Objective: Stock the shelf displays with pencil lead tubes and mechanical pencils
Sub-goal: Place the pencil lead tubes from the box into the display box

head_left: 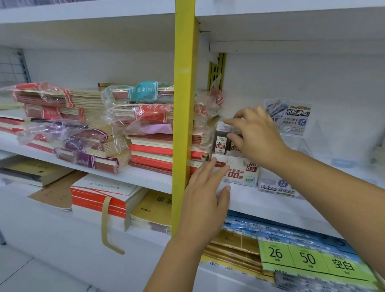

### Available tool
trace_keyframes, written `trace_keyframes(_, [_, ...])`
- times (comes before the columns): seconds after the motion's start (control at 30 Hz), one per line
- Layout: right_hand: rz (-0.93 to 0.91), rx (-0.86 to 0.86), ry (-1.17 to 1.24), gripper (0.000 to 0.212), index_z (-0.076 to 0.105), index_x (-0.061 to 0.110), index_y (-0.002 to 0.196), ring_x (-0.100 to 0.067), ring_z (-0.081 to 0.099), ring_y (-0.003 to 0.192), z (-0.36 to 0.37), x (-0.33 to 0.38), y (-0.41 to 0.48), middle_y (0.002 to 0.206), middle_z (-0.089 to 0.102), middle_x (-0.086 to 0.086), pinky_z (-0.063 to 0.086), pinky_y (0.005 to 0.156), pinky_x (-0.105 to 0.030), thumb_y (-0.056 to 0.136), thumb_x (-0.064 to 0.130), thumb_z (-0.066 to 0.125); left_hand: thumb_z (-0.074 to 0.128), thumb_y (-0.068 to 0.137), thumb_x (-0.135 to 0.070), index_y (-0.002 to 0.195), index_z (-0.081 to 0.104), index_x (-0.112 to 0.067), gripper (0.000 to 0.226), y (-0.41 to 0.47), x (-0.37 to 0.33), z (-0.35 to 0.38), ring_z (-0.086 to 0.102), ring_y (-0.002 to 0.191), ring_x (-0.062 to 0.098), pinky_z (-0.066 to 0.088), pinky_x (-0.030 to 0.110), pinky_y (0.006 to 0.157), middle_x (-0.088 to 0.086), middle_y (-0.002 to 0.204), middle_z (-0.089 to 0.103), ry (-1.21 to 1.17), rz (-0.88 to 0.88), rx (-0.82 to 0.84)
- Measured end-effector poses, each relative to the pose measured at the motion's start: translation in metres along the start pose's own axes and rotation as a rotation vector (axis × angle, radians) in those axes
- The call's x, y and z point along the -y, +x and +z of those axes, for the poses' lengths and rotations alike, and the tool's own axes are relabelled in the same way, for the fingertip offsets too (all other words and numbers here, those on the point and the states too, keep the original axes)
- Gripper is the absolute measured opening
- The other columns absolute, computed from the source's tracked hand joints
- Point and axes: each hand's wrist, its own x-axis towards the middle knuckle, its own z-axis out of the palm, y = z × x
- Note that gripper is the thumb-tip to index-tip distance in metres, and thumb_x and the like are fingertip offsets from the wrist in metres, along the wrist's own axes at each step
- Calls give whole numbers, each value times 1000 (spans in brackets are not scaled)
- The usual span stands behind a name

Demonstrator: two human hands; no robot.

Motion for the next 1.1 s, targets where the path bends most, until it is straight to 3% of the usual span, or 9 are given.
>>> trace_keyframes(0.1, [29,-155,227,28,64,18,122,-20,42,111,-26,5,-35,112,60,-1,32,90,-27,96,23,54,54,98,-23,140,53,-30,42,-15,-10,-1,33,141,9,24,26,117,-10,150,46,16,40,-36])
trace_keyframes(0.23, [84,-252,588,16,66,23,107,-6,56,85,-53,16,-121,96,64,11,42,73,-14,95,18,57,55,94,-26,126,62,-24,34,-57,-21,8,51,116,12,40,24,99,-8,123,63,60,102,-55])
trace_keyframes(0.33, [257,-153,794,15,66,31,98,-7,59,77,-40,21,-200,86,65,15,44,64,-13,93,18,58,58,95,-23,126,62,-23,31,-106,-15,29,53,111,15,39,22,94,-6,119,63,69,96,158])
trace_keyframes(0.43, [554,106,863,17,65,35,94,-7,59,75,7,16,-284,83,65,15,46,65,-16,93,19,59,56,98,-27,135,55,-27,37,-174,6,63,52,117,15,45,28,95,-5,131,55,64,-42,483])
trace_keyframes(0.53, [800,430,855,14,64,32,95,-8,58,81,62,14,-369,94,63,15,43,68,-12,97,22,55,56,99,-25,141,49,-22,43,-243,28,97,52,124,19,42,29,103,0,141,48,14,-243,675])
trace_keyframes(0.7, [951,784,798,13,64,31,104,-2,58,87,137,29,-472,101,65,14,39,67,-2,98,29,52,56,100,-28,150,36,-17,54,-313,53,136,47,134,17,37,26,107,2,151,41,-111,-739,829])
trace_keyframes(0.8, [954,934,766,32,58,24,127,-13,55,109,175,36,-498,125,60,-1,43,90,-20,96,30,57,54,101,-35,154,31,-18,60,-332,67,149,47,135,17,37,27,106,2,155,39,-131,-849,910])
trace_keyframes(0.97, [949,1014,570,64,27,18,150,-28,29,138,218,44,-512,152,32,-10,24,114,-37,96,36,55,56,101,-24,147,42,-20,49,-348,77,161,55,126,15,43,27,104,0,146,52,-231,-980,940])
trace_keyframes(1.1, [901,959,419,67,34,18,147,-30,31,131,234,47,-519,149,38,-6,22,110,-33,89,27,65,56,100,-12,143,48,-18,44,-352,77,167,61,117,13,48,24,98,1,134,61,-341,-1062,895])
